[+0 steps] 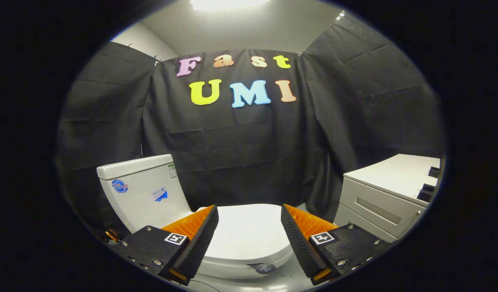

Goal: Open the toilet lid.

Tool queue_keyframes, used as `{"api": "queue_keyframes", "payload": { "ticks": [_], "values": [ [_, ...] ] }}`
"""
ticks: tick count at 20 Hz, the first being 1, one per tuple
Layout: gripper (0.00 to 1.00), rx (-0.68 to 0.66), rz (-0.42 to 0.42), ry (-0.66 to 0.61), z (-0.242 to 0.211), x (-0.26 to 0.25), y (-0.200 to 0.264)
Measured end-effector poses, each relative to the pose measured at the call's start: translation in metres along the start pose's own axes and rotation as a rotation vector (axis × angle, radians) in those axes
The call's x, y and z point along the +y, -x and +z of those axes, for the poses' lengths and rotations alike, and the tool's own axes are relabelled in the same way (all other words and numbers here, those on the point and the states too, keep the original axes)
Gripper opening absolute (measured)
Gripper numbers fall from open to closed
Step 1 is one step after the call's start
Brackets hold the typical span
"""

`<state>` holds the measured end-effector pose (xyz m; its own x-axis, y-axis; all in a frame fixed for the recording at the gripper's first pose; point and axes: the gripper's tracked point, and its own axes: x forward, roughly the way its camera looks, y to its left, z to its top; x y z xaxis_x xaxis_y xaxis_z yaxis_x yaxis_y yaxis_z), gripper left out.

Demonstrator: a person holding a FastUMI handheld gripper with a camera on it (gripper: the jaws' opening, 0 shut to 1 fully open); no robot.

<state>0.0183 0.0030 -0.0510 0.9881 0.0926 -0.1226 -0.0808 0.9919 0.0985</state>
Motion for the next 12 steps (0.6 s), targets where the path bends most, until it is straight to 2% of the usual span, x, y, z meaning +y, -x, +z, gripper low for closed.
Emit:
{"api": "queue_keyframes", "payload": {
  "ticks": [12],
  "values": [
    [0.95,0.224,0.005,-0.269,-0.078,-0.025,-0.026]
  ]
}}
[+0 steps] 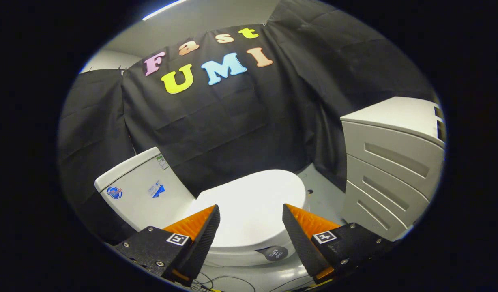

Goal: Open the toilet lid.

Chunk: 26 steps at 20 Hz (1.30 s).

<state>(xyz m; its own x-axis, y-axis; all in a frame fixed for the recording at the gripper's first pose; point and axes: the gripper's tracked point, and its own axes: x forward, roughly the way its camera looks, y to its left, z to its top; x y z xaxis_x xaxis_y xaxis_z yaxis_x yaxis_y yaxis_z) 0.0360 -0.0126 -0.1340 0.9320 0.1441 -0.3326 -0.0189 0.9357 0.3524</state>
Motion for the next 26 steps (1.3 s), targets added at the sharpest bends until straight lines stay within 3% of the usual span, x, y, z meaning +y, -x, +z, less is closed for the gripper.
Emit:
{"api": "queue_keyframes", "payload": {
  "ticks": [23,26],
  "values": [
    [0.93,0.396,-0.002,-0.626,-0.114,-0.052,-0.024],
    [0.88,0.420,0.010,-0.720,-0.118,-0.054,-0.024]
  ]
}}
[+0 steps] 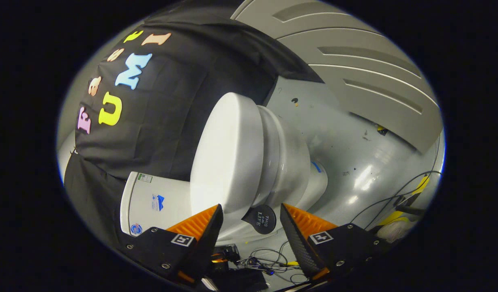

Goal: Open the toilet lid.

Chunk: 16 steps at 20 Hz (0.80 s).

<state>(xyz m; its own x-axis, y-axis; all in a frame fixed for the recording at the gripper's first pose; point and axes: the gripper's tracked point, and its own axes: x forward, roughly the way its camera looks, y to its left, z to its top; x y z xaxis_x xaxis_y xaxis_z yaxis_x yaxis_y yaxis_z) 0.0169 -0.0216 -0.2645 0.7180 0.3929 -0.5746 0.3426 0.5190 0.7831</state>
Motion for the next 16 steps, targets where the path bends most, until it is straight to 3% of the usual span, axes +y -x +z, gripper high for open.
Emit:
{"api": "queue_keyframes", "payload": {
  "ticks": [5,9,14,16],
  "values": [
    [0.72,0.035,0.039,-0.158,-0.005,-0.005,-0.003],
    [0.56,0.062,0.044,-0.196,-0.012,-0.010,-0.005],
    [0.17,0.088,0.038,-0.255,-0.013,-0.017,-0.007],
    [0.13,0.092,0.041,-0.265,-0.011,-0.021,-0.008]
  ]
}}
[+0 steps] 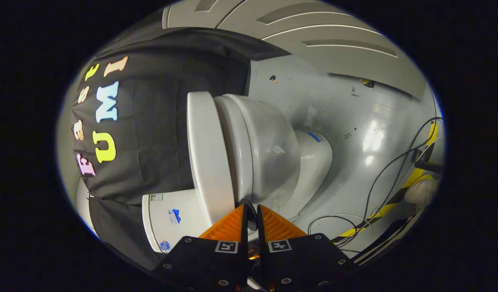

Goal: Open the toilet lid.

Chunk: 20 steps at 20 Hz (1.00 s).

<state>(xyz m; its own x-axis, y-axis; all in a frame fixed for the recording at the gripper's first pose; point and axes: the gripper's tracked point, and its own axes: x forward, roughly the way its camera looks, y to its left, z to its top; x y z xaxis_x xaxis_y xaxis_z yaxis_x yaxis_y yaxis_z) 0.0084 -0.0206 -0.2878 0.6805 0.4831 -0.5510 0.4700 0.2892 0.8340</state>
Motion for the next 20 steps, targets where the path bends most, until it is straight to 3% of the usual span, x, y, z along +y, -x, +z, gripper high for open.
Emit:
{"api": "queue_keyframes", "payload": {
  "ticks": [3,8,20],
  "values": [
    [0.11,0.005,0.011,-0.023,0.000,0.001,0.001],
    [0.01,-0.028,0.028,0.011,0.004,0.010,0.001],
    [0.00,-0.080,-0.046,0.153,0.006,0.029,0.008]
  ]
}}
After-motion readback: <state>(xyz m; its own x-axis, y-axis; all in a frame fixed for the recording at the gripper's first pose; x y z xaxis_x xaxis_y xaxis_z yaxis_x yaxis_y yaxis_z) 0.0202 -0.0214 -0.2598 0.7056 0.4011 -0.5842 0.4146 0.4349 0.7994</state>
